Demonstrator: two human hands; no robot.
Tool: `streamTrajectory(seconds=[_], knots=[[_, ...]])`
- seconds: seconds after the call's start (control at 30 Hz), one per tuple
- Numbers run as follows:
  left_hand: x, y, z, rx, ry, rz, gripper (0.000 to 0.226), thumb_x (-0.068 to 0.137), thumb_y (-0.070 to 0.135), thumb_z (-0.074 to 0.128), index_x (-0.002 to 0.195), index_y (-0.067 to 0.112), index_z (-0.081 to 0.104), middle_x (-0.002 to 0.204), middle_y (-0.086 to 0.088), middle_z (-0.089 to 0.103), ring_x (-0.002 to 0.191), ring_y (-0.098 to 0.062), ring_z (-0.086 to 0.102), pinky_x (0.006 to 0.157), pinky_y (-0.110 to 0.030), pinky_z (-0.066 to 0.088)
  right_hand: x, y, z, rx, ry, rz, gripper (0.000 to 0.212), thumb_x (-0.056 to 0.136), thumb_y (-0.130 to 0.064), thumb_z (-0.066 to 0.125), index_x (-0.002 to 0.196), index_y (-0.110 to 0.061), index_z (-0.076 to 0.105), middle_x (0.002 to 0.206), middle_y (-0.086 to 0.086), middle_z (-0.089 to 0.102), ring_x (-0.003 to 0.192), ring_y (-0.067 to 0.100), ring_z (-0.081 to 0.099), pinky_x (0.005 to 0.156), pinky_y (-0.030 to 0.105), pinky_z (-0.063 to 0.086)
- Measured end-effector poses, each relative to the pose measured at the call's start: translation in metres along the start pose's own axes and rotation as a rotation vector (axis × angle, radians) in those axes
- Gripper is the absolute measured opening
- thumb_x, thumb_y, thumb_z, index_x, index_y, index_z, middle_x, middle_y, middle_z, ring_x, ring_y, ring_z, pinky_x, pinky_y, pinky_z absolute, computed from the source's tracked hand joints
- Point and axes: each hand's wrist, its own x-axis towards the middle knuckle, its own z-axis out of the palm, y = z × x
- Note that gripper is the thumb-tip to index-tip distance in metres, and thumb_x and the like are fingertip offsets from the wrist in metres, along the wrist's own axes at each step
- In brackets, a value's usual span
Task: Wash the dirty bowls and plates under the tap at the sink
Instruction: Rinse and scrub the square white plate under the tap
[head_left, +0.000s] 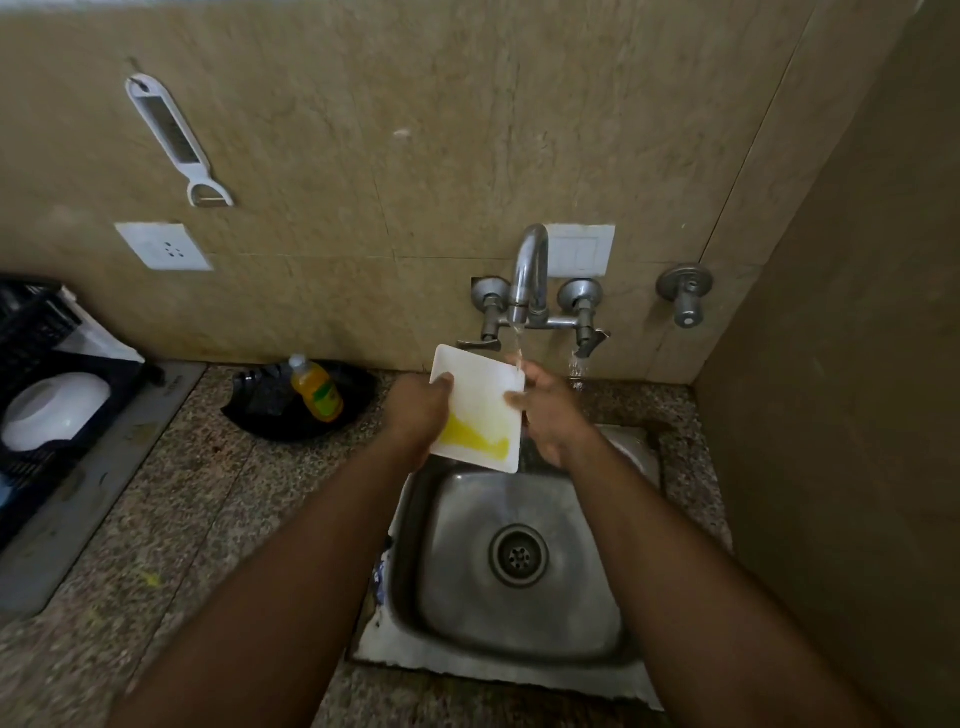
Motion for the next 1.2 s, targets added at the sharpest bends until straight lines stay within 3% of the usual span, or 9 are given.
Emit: streamTrajectory(seconds=[0.2,0.33,0.4,0.53,0.67,0.77,0.93,1.1,1.2], knots=[[-0.010,-0.006,0.018,0.011,0.044,0.003,0.041,0.100,0.031,0.059,0.120,-0.005,0.068,0.114,-0.019,0.070,0.102,-0.034,0.067,0.088,-0.042,0.056,-0.005,-0.001,0.007,-0.247,0.327,-0.130,0.019,0.103,-0.020,0.057,0.100,-0.012,0.074,0.081,0.000,0.067,0.066,0.011,0.054,0.058,0.022,0.043],[-0.004,-0.003,0.012,-0.006,0.127,-0.053,0.043,0.100,0.032,0.058,0.123,-0.004,0.067,0.120,-0.018,0.069,0.108,-0.036,0.066,0.095,-0.044,0.055,-0.010,-0.009,0.005,-0.167,-0.014,-0.007,0.029,0.100,0.001,0.052,0.121,-0.013,0.067,0.102,0.007,0.073,0.087,0.023,0.069,0.073,0.032,0.058],[-0.003,-0.004,0.010,-0.025,0.129,-0.060,0.043,0.100,0.033,0.059,0.123,-0.003,0.067,0.120,-0.017,0.070,0.107,-0.035,0.066,0.095,-0.044,0.056,-0.013,-0.001,0.004,-0.179,-0.052,0.021,0.030,0.099,0.002,0.052,0.122,-0.010,0.067,0.109,0.011,0.074,0.097,0.029,0.072,0.086,0.043,0.061],[-0.018,0.000,0.022,0.017,0.117,-0.038,0.042,0.102,0.031,0.057,0.122,-0.005,0.065,0.119,-0.020,0.069,0.108,-0.037,0.066,0.095,-0.046,0.056,-0.013,0.005,0.006,-0.328,0.289,-0.081,0.031,0.103,-0.027,0.056,0.098,-0.001,0.073,0.088,0.010,0.072,0.079,0.024,0.065,0.070,0.030,0.052],[-0.017,-0.002,0.018,-0.010,0.152,-0.074,0.044,0.103,0.030,0.056,0.124,-0.008,0.064,0.124,-0.023,0.067,0.112,-0.039,0.065,0.098,-0.047,0.054,-0.025,0.000,-0.002,-0.119,-0.002,0.043,0.024,0.106,-0.012,0.051,0.123,-0.011,0.067,0.106,0.007,0.074,0.095,0.029,0.070,0.071,0.037,0.059],[-0.015,-0.003,0.013,-0.028,0.183,-0.091,0.046,0.102,0.032,0.056,0.126,-0.006,0.063,0.125,-0.023,0.067,0.112,-0.037,0.066,0.096,-0.045,0.055,-0.036,0.005,-0.008,-0.025,-0.187,0.118,0.047,0.103,-0.001,0.050,0.138,-0.031,0.057,0.120,0.005,0.072,0.096,0.032,0.072,0.061,0.042,0.062],[-0.024,0.010,0.025,-0.029,0.185,-0.142,0.046,0.104,0.030,0.054,0.131,-0.006,0.056,0.132,-0.024,0.063,0.119,-0.039,0.062,0.101,-0.047,0.053,-0.028,0.004,0.008,-0.291,0.245,-0.132,0.030,0.104,-0.021,0.057,0.128,-0.011,0.070,0.110,0.006,0.076,0.094,0.021,0.069,0.088,0.038,0.059],[-0.015,0.007,0.015,-0.058,0.251,-0.120,0.045,0.103,0.030,0.054,0.129,-0.007,0.061,0.129,-0.024,0.065,0.117,-0.039,0.063,0.100,-0.047,0.053,-0.043,-0.004,-0.013,-0.026,-0.254,0.021,0.049,0.101,0.008,0.046,0.131,-0.030,0.058,0.110,0.002,0.074,0.096,0.024,0.074,0.068,0.035,0.063],[-0.018,0.009,0.023,-0.054,0.253,-0.112,0.045,0.104,0.029,0.054,0.129,-0.008,0.060,0.130,-0.025,0.065,0.118,-0.040,0.063,0.099,-0.043,0.052,-0.039,0.002,-0.009,-0.129,-0.077,-0.006,0.034,0.105,-0.007,0.050,0.132,-0.022,0.063,0.093,0.012,0.078,0.060,0.021,0.070,0.044,0.030,0.050]])
